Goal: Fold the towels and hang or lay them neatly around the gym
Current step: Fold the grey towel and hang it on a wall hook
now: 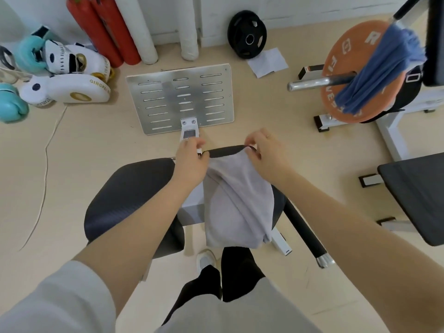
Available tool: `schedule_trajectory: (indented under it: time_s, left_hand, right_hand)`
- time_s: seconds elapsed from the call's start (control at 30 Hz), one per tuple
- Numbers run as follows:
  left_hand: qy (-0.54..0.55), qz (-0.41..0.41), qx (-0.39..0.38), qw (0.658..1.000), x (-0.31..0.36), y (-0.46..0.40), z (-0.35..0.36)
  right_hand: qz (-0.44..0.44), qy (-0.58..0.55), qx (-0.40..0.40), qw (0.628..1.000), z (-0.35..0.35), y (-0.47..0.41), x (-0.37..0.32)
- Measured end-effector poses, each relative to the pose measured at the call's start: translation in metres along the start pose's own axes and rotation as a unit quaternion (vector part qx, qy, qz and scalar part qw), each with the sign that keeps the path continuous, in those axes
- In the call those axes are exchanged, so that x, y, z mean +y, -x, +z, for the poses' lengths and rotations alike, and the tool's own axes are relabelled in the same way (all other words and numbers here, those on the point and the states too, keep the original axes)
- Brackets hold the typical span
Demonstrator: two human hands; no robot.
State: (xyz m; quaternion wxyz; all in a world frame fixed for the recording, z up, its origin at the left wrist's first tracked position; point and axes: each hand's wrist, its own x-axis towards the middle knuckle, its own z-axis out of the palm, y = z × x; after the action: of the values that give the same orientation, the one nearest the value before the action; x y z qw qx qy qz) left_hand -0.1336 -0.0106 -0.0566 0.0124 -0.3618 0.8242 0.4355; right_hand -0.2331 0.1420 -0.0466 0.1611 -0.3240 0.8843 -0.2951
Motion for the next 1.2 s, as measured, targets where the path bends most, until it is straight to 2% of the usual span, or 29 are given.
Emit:
schedule_trajectory:
  time_s: [0.1, 0.17, 0.3, 0.4, 0.5, 0.7, 0.83, 0.97, 1.13, 1.2]
  left_hand:
    - [0.067, -0.015, -0.066, 0.995, -0.006, 0.032, 0.004]
    - [0.115, -0.031, -0.139, 0.983, -0.010, 0.052, 0.008]
    - [0.133, -0.048, -0.259, 0.955, -0.020, 0.090, 0.026]
    - [0.128, -0.066, -0.252, 0.957, -0.032, 0.101, 0.041]
    - [0.152, -0.086, -0.228, 0.958, -0.040, 0.104, 0.047]
    - [0.197, -0.106, -0.216, 0.950, -0.044, 0.104, 0.051]
    - [0.204, -0.121, -0.217, 0.947, -0.042, 0.105, 0.051]
    - [0.196, -0.139, -0.212, 0.947, -0.036, 0.108, 0.049]
    - [0.262, -0.206, -0.288, 0.898, -0.022, 0.122, 0.067]
    - [0.299, -0.214, -0.314, 0.875, -0.018, 0.126, 0.078]
  right_hand:
    - [-0.041, 0.025, -0.078, 0.996, 0.010, 0.044, -0.012]
    - [-0.043, 0.065, -0.088, 0.993, 0.022, 0.072, -0.017]
    - [0.064, 0.196, -0.120, 0.971, 0.046, 0.112, -0.008]
    - [0.118, 0.246, -0.104, 0.956, 0.063, 0.136, -0.004]
    - [0.154, 0.262, -0.050, 0.951, 0.078, 0.147, -0.007]
    - [0.162, 0.242, -0.004, 0.957, 0.092, 0.146, 0.000]
    - [0.172, 0.177, 0.021, 0.969, 0.086, 0.144, 0.004]
    - [0.225, 0.087, -0.003, 0.971, 0.083, 0.147, 0.007]
    - [0.255, -0.081, 0.049, 0.962, 0.080, 0.155, 0.013]
    - [0.261, -0.128, 0.043, 0.956, 0.069, 0.154, 0.011]
